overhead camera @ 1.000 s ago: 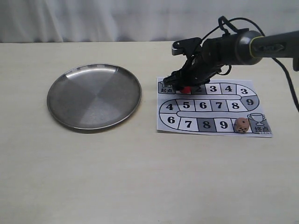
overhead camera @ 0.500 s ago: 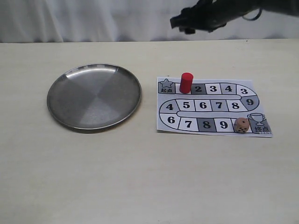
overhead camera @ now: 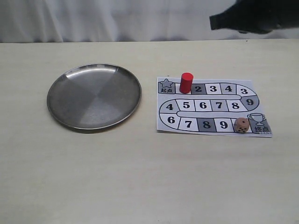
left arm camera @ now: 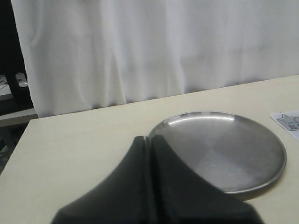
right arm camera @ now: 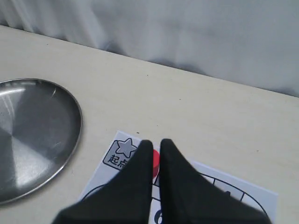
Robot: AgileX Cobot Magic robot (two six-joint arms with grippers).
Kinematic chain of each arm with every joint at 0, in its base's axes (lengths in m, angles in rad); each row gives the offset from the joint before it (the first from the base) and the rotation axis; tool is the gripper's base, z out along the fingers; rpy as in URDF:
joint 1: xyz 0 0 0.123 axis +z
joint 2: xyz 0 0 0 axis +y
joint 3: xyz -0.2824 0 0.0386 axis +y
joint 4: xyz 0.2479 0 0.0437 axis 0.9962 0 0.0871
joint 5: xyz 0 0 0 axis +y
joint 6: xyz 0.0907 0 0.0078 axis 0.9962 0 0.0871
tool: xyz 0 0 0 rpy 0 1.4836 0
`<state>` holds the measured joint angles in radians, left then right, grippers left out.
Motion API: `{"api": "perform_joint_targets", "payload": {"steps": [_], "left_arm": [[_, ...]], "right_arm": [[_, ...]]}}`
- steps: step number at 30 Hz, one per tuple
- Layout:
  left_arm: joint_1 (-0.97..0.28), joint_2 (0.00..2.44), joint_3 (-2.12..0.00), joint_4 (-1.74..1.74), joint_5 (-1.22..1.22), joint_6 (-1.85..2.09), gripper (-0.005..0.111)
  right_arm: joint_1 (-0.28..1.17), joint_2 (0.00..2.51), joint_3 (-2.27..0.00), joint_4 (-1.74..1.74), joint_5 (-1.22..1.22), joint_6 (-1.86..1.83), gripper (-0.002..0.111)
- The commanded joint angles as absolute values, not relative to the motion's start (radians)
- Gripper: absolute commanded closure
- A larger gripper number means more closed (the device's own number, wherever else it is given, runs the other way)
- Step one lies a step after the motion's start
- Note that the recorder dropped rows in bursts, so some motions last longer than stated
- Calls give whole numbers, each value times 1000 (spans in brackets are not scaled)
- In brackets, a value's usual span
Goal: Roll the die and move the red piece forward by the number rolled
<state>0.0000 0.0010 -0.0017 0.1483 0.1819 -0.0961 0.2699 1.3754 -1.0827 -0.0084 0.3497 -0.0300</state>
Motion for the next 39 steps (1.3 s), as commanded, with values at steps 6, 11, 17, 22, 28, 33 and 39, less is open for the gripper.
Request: {"api": "perform_joint_targets", "payload": {"steps": [6, 11, 17, 22, 28, 33, 39], "left_arm": [[-1, 0, 0, 145, 173, -99, 107], [-1, 0, 0, 145, 173, -99, 107], [-1, 0, 0, 145, 173, -99, 107], [-1, 0, 0, 145, 173, -99, 107], [-1, 0, 0, 145, 173, -99, 107], [-1, 0, 0, 145, 173, -99, 107], [-1, 0, 0, 145, 173, -99, 107]], "right_arm": [[267, 959, -559, 116, 0, -36, 104], [267, 744, -365, 172, -42, -36, 104], [267, 543, -179, 202, -94, -38, 104], [267, 407, -55, 202, -106, -38, 104], [194, 238, 0, 201, -99, -64, 104], [44, 102, 0, 201, -69, -68, 104], [-57, 0, 0, 190, 81, -68, 104]]}}
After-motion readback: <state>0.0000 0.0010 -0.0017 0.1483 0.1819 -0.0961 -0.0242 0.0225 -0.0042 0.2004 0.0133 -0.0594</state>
